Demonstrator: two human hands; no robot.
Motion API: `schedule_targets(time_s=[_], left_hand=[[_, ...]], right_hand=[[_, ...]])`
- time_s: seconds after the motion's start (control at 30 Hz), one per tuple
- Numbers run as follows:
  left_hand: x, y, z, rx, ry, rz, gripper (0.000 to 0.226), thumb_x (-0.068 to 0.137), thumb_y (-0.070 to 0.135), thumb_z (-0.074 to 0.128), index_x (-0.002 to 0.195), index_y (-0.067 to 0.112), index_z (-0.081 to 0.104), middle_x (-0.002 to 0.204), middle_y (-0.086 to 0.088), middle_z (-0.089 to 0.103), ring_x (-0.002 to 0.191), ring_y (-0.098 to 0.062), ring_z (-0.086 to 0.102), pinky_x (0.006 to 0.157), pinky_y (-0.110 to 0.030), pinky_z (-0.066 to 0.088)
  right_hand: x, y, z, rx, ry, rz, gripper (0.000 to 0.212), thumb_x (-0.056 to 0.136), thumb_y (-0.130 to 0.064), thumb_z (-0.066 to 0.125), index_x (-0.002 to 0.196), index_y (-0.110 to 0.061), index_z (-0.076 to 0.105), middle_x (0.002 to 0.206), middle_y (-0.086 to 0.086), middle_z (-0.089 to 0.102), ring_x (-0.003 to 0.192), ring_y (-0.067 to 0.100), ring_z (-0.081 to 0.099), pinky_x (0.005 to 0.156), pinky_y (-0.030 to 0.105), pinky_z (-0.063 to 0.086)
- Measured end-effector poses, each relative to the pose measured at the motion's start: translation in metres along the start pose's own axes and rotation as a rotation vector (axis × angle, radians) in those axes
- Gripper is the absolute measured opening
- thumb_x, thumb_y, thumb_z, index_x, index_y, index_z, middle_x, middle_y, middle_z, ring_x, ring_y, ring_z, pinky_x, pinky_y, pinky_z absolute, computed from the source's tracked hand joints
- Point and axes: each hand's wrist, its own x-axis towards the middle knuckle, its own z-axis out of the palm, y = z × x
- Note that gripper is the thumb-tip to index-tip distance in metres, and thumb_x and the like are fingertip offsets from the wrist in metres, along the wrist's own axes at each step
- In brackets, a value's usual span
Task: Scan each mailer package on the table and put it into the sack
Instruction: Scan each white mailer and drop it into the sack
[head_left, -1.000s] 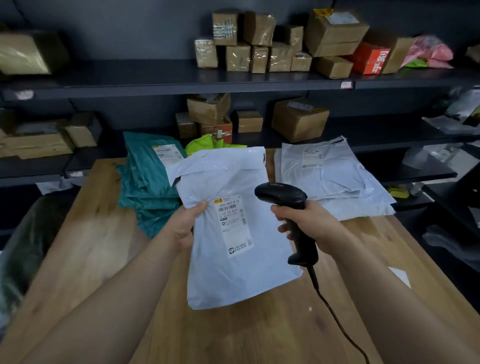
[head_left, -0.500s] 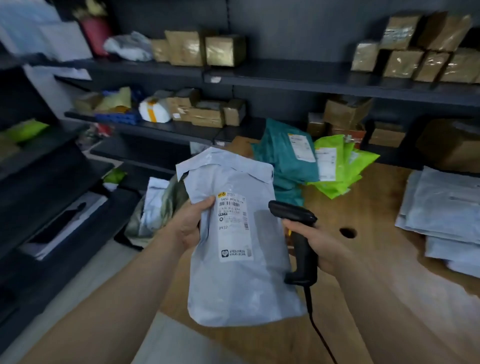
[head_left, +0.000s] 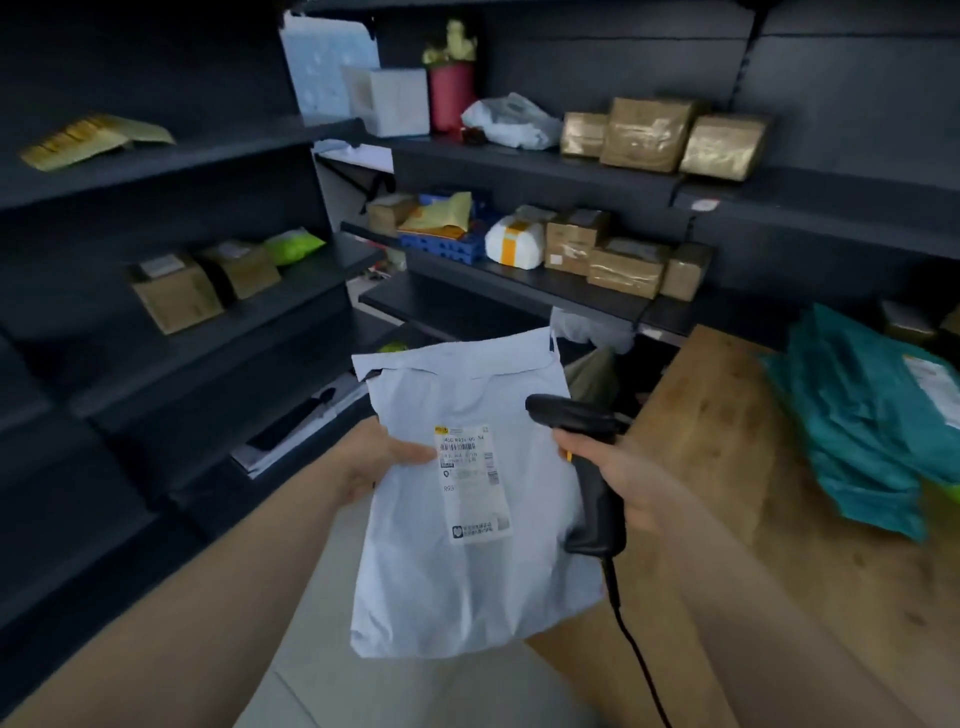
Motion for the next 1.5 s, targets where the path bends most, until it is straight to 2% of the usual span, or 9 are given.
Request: schedule_targets(time_s=[0.07,0.2,0.33,0.57,0.97,1.13,1.27,1.4,1.5], left_hand=[[0.017,0.001,-0.044,0.023,-0.011,-0.028,0.045,0.070,-0.001,0.081,0.111,0.011,0.068,0.108,-0.009,0.073,0.101,-0.032,0.069,0.094,-0.053,0.051],[0.059,0.005,-0.104,0.014,0.011,-0.042,0.058,0.063,0.005,0.086,0.115,0.013,0.065,0.110,-0.008,0.072,0.101,-0.032,0.069,0.092,-0.054,0.052],[0.115,0.010,-0.127,0.022,-0.038,-0.113,0.061,0.060,0.005,0.088,0.115,0.013,0.065,0.110,-0.008,0.072,0.100,-0.033,0.069,0.091,-0.053,0.053],[0.246,0.032,-0.106,0.099,0.055,-0.036,0.042,0.077,-0.004,0.074,0.116,0.007,0.063,0.108,-0.010,0.071,0.095,-0.031,0.069,0.088,-0.050,0.054],[0.451,0.042,-0.030,0.145,-0.034,-0.030,0.031,0.084,-0.001,0.068,0.112,0.009,0.061,0.102,-0.005,0.066,0.089,-0.023,0.064,0.079,-0.034,0.050],[0.522,0.002,-0.002,0.163,-0.148,-0.120,0.037,0.083,-0.004,0.066,0.119,0.005,0.061,0.115,-0.012,0.067,0.101,-0.029,0.065,0.093,-0.045,0.052],[0.564,-0.040,0.011,0.242,-0.220,-0.208,0.029,0.087,-0.003,0.062,0.115,0.005,0.059,0.107,-0.010,0.063,0.097,-0.027,0.061,0.088,-0.037,0.050],[0.601,-0.086,0.011,0.240,-0.296,-0.315,0.034,0.085,-0.001,0.067,0.118,-0.005,0.060,0.114,-0.018,0.066,0.103,-0.034,0.064,0.096,-0.048,0.050],[0.614,-0.117,0.009,0.288,-0.352,-0.307,0.035,0.083,0.001,0.069,0.117,-0.003,0.061,0.112,-0.017,0.067,0.105,-0.032,0.064,0.096,-0.047,0.050]], right_hand=[[0.024,-0.004,0.039,-0.007,0.003,0.006,0.023,0.083,-0.029,0.076,0.076,-0.009,0.069,0.073,0.001,0.068,0.065,0.011,0.065,0.063,0.019,0.049],[0.072,-0.002,0.087,-0.044,0.047,0.029,0.024,0.079,-0.033,0.079,0.079,-0.011,0.069,0.077,0.004,0.067,0.081,0.021,0.063,0.083,0.033,0.047],[0.122,-0.001,0.102,-0.045,0.147,0.065,0.027,0.081,-0.034,0.078,0.076,-0.010,0.067,0.078,0.003,0.068,0.078,0.020,0.063,0.071,0.028,0.046],[0.230,-0.003,0.080,0.001,0.282,0.167,0.036,0.078,-0.040,0.078,0.087,-0.005,0.074,0.092,0.008,0.072,0.096,0.028,0.066,0.093,0.040,0.049],[0.347,-0.011,0.025,0.105,0.532,0.232,0.031,0.083,-0.032,0.077,0.106,-0.013,0.069,0.103,0.007,0.070,0.099,0.026,0.065,0.096,0.042,0.050],[0.375,0.006,0.018,0.130,0.627,0.284,0.018,0.085,-0.029,0.076,0.094,-0.015,0.068,0.087,0.004,0.067,0.081,0.020,0.063,0.080,0.034,0.051],[0.398,0.029,0.030,0.159,0.717,0.329,0.020,0.082,-0.028,0.078,0.095,-0.015,0.070,0.097,0.008,0.073,0.092,0.027,0.069,0.090,0.045,0.056],[0.412,0.054,0.047,0.187,0.802,0.332,0.009,0.086,-0.020,0.074,0.083,-0.016,0.066,0.076,-0.001,0.067,0.067,0.011,0.062,0.054,0.016,0.050],[0.422,0.073,0.060,0.195,0.852,0.377,0.017,0.086,-0.021,0.074,0.074,-0.015,0.064,0.069,0.002,0.060,0.059,0.013,0.054,0.050,0.020,0.041]])
